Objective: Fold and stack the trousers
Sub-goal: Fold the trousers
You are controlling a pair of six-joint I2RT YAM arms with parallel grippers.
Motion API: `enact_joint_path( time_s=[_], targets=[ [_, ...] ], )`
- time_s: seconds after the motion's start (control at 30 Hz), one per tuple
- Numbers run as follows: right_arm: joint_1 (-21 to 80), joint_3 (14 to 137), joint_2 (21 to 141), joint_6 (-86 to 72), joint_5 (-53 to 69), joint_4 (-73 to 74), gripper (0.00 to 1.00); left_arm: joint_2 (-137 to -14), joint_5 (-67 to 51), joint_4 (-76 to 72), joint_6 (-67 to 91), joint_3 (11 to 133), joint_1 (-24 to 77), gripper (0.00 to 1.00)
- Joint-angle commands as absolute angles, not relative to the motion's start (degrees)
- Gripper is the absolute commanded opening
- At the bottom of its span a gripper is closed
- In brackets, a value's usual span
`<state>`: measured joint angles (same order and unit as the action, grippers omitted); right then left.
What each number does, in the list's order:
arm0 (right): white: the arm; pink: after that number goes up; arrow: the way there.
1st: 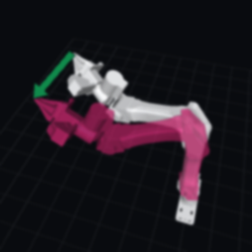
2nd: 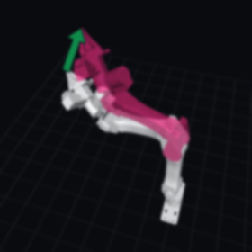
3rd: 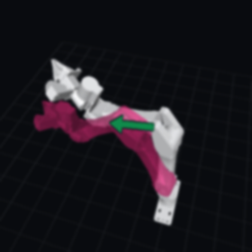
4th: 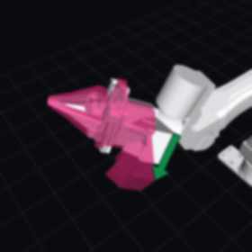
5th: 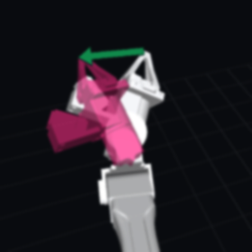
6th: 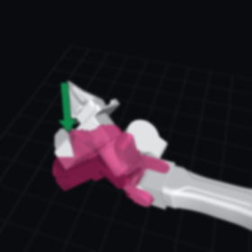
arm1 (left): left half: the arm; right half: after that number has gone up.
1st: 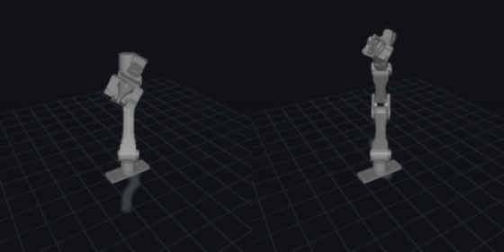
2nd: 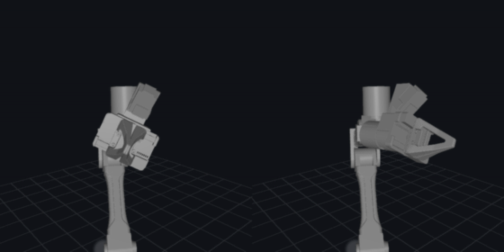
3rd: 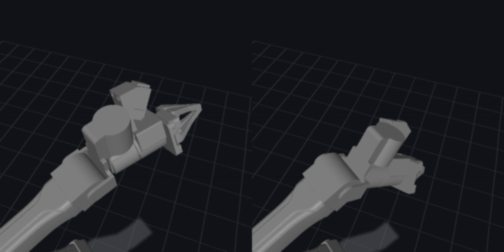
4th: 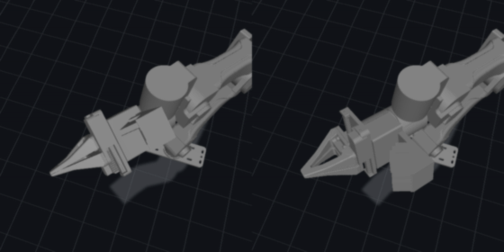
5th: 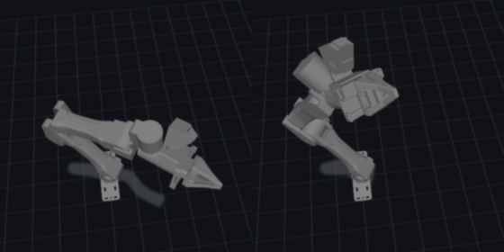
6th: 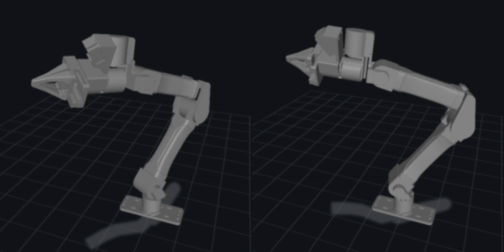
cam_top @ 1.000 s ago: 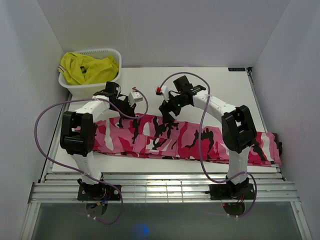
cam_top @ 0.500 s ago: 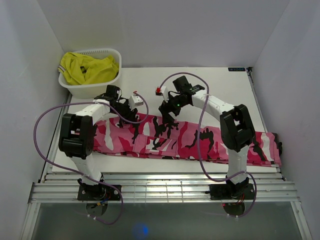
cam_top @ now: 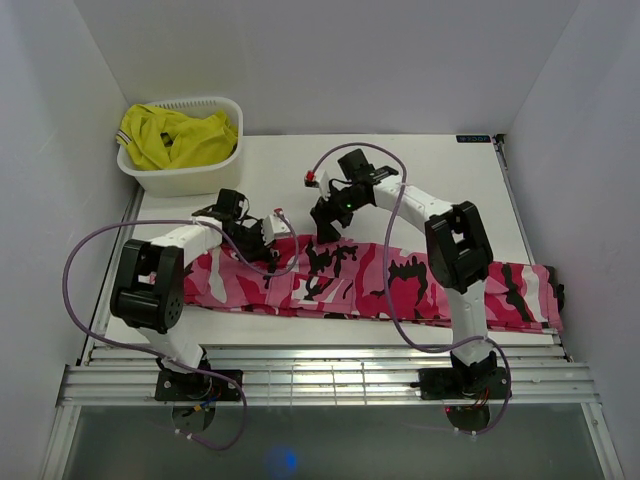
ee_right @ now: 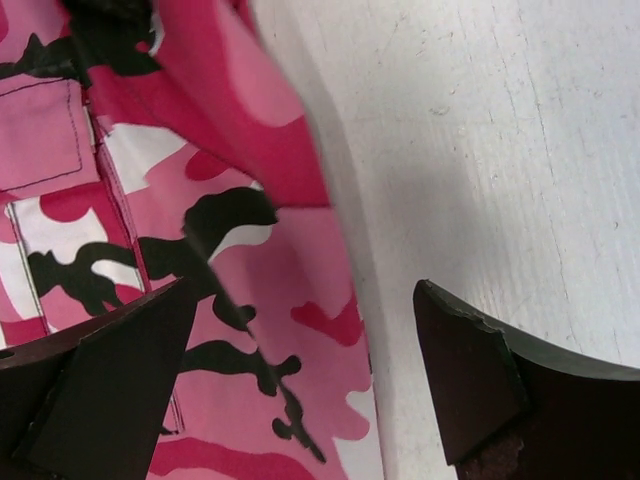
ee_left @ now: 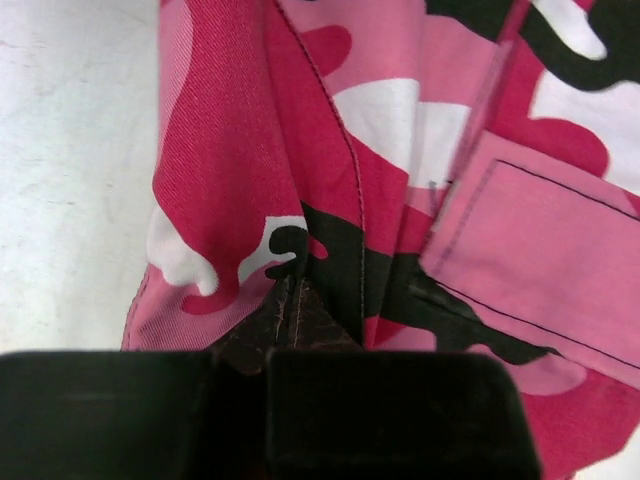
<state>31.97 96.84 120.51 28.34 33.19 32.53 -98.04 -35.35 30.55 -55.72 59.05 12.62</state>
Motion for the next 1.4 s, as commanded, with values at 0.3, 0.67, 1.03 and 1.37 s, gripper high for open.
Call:
enact_joint_path(
  time_s=[0.3, 0.67, 1.03, 1.37],
  targets=[
    [35.68, 105.47, 131.04, 27.77, 39.19, 31.55, 0.98, -93.43, -31.91, 26.37, -59.68, 49.84, 14.15, 0.0],
    [38.06, 89.23, 122.36, 32.44, 38.25, 24.04, 0.08, -82.63, -27.25, 17.31, -55.47, 43.07, 14.24, 0.15],
    [45.87, 64.36, 103.37, 37.08, 16.98, 0.3, 0.08, -71.45, -37.44, 34.7, -31.76, 56.24, 1.68, 0.46],
    [51.5, 56.07, 101.25, 41.13, 4.31, -11.77, 0.08, -86.39, -48.26, 44.92, -24.8, 67.41, 3.34, 0.71]
  ],
)
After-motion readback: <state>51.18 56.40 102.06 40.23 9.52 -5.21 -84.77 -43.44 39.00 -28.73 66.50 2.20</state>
